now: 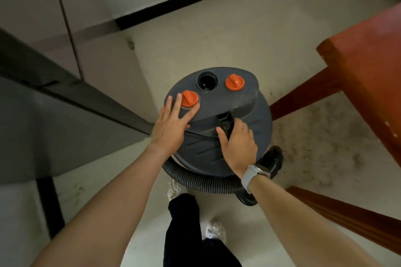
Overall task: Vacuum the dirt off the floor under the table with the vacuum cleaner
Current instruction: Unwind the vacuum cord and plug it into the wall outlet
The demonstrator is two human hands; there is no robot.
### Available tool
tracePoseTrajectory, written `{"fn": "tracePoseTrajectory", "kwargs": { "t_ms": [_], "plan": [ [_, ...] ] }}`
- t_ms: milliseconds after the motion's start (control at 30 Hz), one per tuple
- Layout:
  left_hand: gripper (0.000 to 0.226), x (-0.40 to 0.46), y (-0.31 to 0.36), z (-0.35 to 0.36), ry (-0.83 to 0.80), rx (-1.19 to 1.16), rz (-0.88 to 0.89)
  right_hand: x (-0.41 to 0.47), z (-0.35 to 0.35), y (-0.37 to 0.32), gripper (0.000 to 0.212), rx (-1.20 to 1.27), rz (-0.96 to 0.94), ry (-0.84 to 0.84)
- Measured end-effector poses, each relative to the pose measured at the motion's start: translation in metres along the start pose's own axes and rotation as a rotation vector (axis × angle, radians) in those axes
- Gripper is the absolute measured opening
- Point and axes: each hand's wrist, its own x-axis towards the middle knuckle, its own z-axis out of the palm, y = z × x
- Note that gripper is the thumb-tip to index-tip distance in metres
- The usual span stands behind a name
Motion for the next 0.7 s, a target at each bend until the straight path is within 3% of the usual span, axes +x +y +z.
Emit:
{"fn": "tracePoseTrajectory", "kwargs": {
  "t_ms": [267,700],
  "plan": [
    [0.055,0.102,-0.026,-0.047,0.082,-0.072,-0.104,0.108,-0.012,-0.061,0.061,0.086,0.061,-0.011],
    [0.056,0.252,-0.084,-0.119,0.087,-0.289,-0.329,0.287,-0.047,-0.146,0.057,0.181,-0.085,-0.177]
  ]
}}
